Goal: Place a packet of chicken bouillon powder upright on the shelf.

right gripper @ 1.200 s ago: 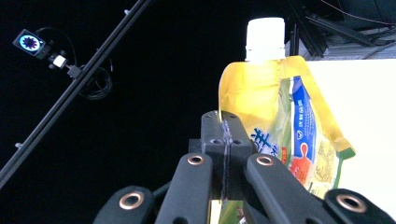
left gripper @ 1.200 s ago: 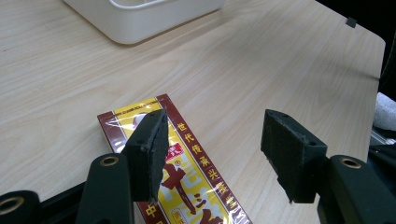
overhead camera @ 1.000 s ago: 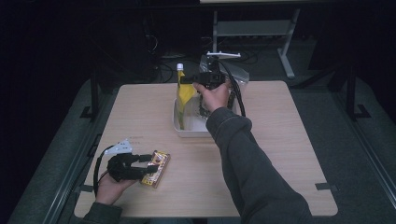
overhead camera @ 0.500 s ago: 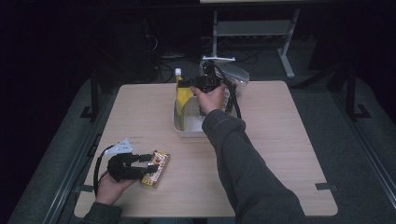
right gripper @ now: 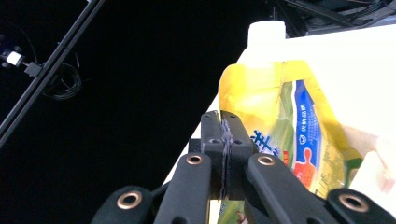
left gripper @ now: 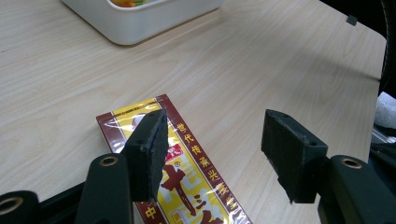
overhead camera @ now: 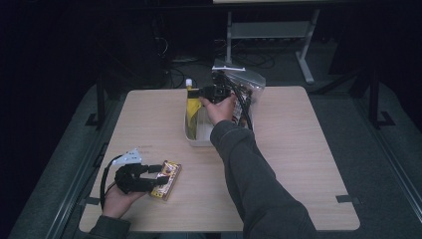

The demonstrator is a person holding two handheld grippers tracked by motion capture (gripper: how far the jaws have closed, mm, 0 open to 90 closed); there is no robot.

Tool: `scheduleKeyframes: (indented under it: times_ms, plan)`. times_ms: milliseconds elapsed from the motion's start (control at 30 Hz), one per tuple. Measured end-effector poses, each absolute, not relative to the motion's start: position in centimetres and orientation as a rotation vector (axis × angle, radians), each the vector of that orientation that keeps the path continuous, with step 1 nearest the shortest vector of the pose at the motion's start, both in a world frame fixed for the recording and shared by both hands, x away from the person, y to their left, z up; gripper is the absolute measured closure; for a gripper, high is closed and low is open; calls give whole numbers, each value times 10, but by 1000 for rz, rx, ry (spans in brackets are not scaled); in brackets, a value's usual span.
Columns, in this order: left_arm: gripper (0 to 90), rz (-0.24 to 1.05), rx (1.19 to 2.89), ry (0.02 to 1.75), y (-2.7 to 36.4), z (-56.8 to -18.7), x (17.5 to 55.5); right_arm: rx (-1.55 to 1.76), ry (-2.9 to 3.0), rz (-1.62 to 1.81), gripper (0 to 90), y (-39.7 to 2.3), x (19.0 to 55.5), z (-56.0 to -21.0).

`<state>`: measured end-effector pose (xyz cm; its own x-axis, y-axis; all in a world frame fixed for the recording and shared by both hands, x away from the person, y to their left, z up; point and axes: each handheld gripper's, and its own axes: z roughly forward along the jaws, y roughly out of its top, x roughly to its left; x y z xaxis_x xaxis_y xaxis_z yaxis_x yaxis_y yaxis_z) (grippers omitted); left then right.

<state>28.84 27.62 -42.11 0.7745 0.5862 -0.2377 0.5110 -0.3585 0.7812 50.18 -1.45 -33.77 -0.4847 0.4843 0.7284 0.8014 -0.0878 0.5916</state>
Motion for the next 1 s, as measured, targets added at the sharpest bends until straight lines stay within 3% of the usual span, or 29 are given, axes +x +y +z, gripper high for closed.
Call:
scheduleKeyframes:
  times_ms: [367,1000]
  plan:
    - [366,113,2034,839,275,-422,289,-1395,-1939,-1586,725,-20,498,-330]
    - [244,179,2087,892,271,-428,288,-1317,-1979,-1556,633,-43,471,-317]
